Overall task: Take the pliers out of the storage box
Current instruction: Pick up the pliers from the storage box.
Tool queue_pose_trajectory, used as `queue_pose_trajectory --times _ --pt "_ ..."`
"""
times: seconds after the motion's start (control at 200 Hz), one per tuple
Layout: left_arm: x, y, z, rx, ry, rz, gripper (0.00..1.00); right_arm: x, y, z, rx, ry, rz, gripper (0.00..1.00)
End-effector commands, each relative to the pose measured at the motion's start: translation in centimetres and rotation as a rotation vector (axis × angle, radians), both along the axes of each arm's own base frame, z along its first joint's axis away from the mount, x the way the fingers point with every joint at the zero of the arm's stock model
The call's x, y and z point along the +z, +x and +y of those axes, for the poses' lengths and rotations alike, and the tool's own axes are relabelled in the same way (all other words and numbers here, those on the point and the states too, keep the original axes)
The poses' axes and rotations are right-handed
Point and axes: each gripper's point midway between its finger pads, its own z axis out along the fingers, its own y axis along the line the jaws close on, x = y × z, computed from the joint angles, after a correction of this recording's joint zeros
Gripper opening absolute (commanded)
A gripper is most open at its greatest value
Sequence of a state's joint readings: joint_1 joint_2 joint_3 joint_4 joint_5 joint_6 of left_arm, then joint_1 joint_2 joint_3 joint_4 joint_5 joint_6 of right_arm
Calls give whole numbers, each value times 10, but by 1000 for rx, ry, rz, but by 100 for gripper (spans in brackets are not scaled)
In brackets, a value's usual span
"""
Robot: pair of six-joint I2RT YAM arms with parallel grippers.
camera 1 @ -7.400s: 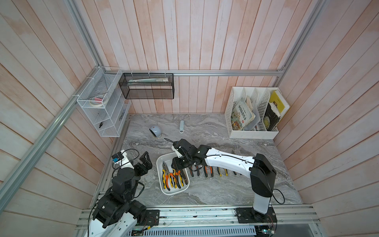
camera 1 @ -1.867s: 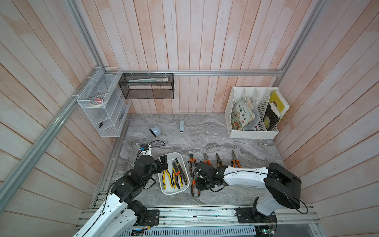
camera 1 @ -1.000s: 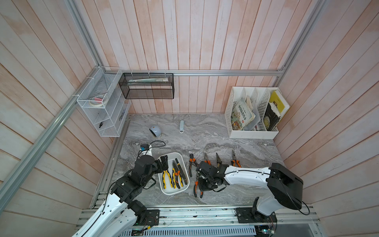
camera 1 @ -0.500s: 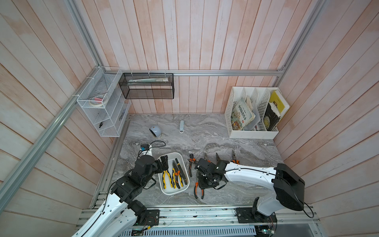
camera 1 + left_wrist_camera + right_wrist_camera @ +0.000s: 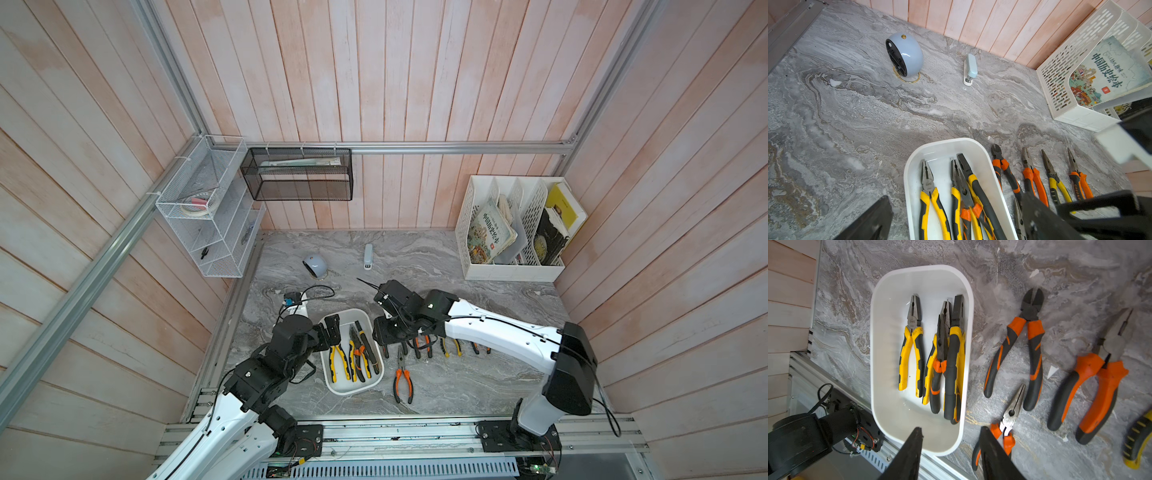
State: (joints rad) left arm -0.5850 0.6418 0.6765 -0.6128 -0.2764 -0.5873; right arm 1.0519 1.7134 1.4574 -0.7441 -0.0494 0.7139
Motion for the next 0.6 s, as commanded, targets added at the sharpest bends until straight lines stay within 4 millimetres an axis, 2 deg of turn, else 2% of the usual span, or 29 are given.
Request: queue_pose_trajectory --times 0.0,0.2,0.595 --pt "9 -1 6 22 -1 -37 100 -11 2 8 66 -53 20 48" --pt "17 -4 12 46 -19 -73 100 -27 9 25 96 -80 46 46" --pt "15 -3 10 39 -15 -65 100 -63 9 39 120 -122 121 42"
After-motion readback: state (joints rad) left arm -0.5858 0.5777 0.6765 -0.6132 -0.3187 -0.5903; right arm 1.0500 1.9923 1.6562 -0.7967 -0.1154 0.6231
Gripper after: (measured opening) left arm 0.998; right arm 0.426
